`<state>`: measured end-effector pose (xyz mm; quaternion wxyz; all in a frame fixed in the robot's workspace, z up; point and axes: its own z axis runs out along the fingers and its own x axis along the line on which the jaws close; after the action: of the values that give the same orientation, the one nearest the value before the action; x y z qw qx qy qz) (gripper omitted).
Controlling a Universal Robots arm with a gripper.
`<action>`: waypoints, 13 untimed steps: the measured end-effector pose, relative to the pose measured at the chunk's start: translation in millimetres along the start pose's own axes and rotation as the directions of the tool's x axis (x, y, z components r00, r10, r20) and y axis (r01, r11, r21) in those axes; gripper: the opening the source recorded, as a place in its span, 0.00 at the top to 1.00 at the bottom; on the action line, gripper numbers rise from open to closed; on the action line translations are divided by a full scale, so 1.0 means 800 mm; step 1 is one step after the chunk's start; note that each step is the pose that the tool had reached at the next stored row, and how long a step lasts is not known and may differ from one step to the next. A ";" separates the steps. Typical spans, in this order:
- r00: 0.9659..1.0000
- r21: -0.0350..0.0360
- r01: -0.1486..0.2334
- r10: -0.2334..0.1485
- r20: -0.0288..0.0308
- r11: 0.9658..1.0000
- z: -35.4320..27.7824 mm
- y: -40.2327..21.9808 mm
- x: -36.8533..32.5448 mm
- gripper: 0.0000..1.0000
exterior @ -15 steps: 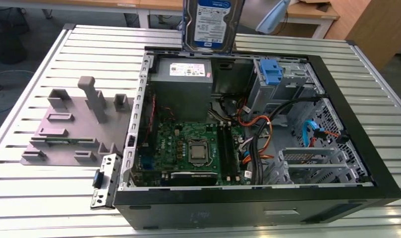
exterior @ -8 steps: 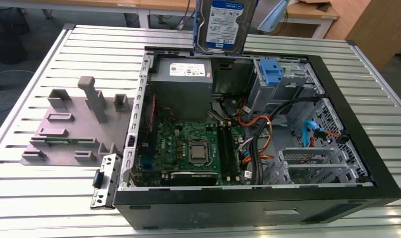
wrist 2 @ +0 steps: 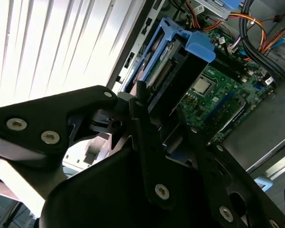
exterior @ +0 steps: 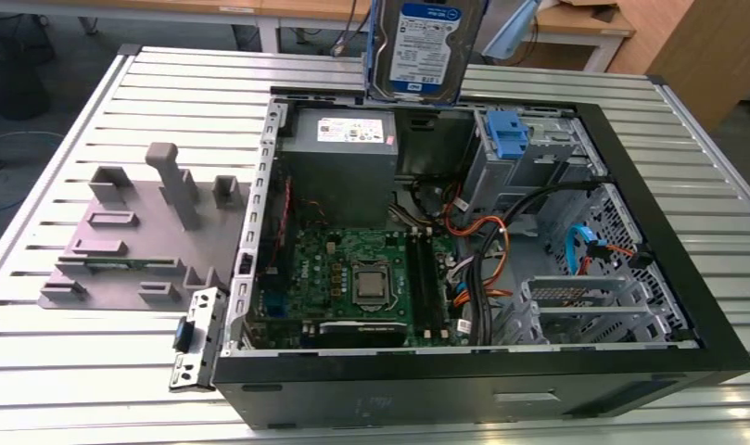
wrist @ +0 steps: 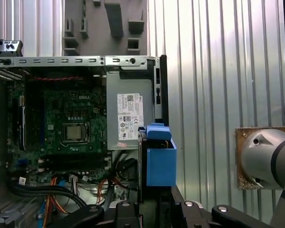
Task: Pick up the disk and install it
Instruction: 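Pick up the disk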
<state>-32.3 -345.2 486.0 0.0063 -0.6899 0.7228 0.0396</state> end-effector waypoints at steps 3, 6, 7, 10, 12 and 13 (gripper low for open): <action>1.000 0.000 0.000 0.000 0.000 1.000 0.0000 -0.0012 0.0037 0.65; 1.000 0.000 0.000 0.000 0.000 1.000 0.0000 -0.0021 0.0080 0.65; 1.000 0.000 0.000 0.000 0.000 1.000 -0.0001 -0.0024 0.0096 0.65; 1.000 0.000 0.000 0.000 0.000 1.000 -0.0001 -0.0032 0.0148 0.65; 1.000 0.000 0.000 0.000 0.000 1.000 -0.0001 -0.0037 0.0183 0.65; 1.000 0.000 0.000 0.000 0.000 1.000 0.0000 -0.0039 0.0199 0.65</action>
<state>-30.0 -361.2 484.8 0.0064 -0.6899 0.7228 0.0396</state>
